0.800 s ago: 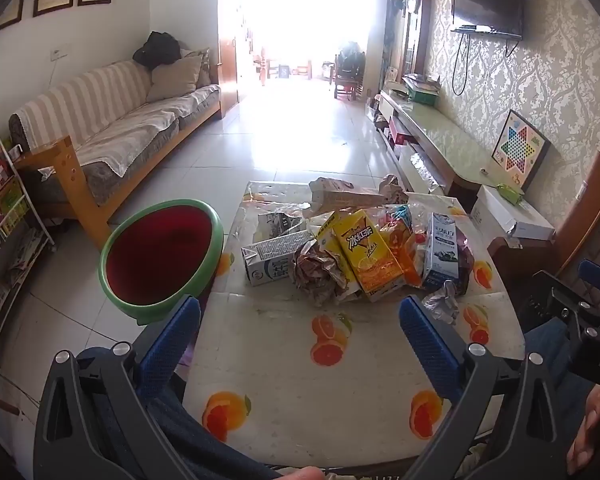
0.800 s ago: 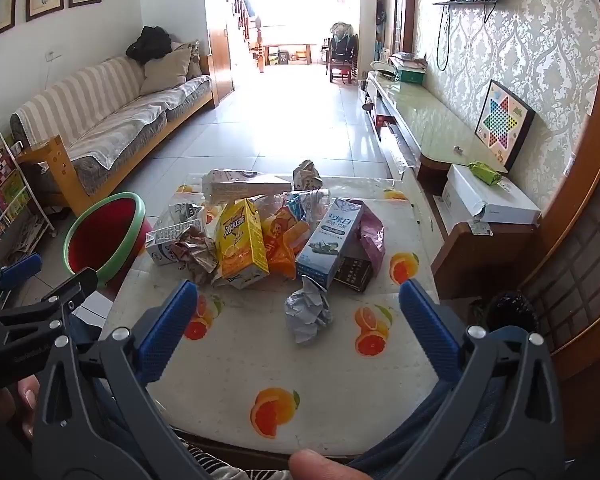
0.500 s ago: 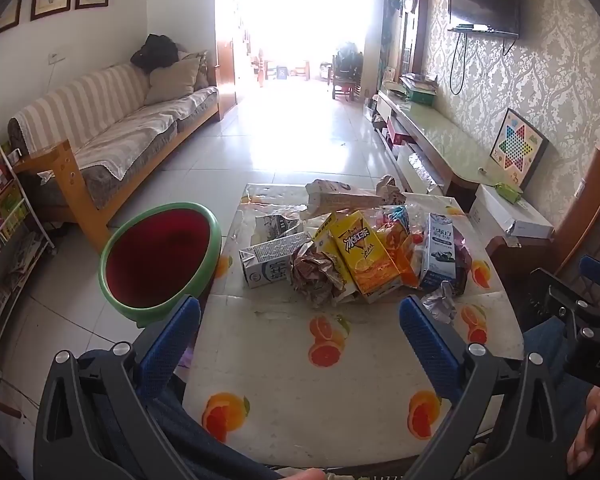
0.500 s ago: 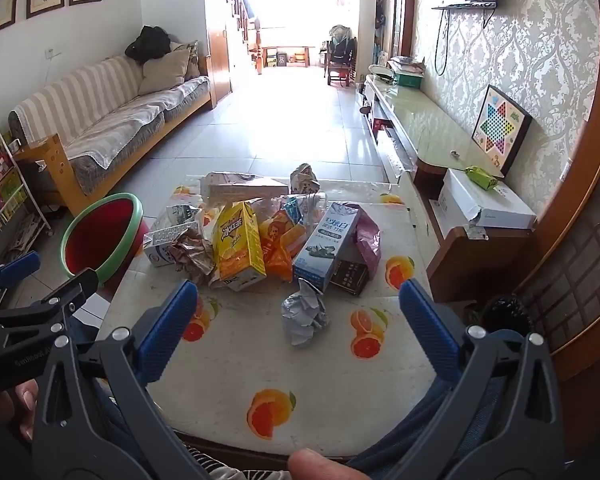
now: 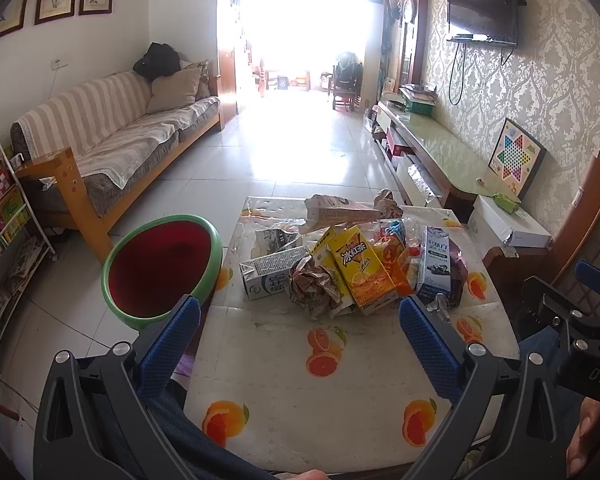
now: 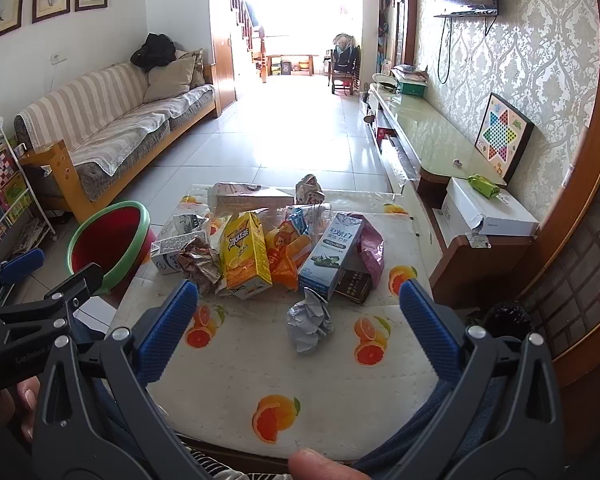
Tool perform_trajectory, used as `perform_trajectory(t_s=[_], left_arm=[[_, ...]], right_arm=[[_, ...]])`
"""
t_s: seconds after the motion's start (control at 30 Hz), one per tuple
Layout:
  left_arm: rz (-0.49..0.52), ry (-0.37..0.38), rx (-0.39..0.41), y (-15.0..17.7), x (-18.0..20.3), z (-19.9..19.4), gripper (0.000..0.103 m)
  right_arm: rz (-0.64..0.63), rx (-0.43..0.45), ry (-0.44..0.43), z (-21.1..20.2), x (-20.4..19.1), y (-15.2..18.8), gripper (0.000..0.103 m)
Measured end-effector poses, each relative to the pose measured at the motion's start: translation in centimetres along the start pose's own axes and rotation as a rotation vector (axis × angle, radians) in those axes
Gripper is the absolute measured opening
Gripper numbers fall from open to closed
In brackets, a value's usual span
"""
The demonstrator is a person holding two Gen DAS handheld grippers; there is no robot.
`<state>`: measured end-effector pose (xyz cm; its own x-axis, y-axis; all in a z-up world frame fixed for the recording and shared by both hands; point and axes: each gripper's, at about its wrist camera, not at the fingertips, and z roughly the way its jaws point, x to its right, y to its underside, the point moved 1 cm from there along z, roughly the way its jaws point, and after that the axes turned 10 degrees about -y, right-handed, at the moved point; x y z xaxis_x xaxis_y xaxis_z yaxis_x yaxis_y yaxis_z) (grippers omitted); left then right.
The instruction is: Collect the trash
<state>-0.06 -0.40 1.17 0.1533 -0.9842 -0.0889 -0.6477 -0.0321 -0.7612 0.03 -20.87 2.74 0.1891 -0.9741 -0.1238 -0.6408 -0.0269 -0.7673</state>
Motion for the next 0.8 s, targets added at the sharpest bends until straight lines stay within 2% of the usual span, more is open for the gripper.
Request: perform_trajectory(t_s=[0.8], left_arm=[[-0.013, 0.0, 0.02, -0.6, -0.22, -0.94, 0.096]], right_arm=[[-0.011, 0.009, 0.012, -0.22, -0.12, -0.19, 0.1]])
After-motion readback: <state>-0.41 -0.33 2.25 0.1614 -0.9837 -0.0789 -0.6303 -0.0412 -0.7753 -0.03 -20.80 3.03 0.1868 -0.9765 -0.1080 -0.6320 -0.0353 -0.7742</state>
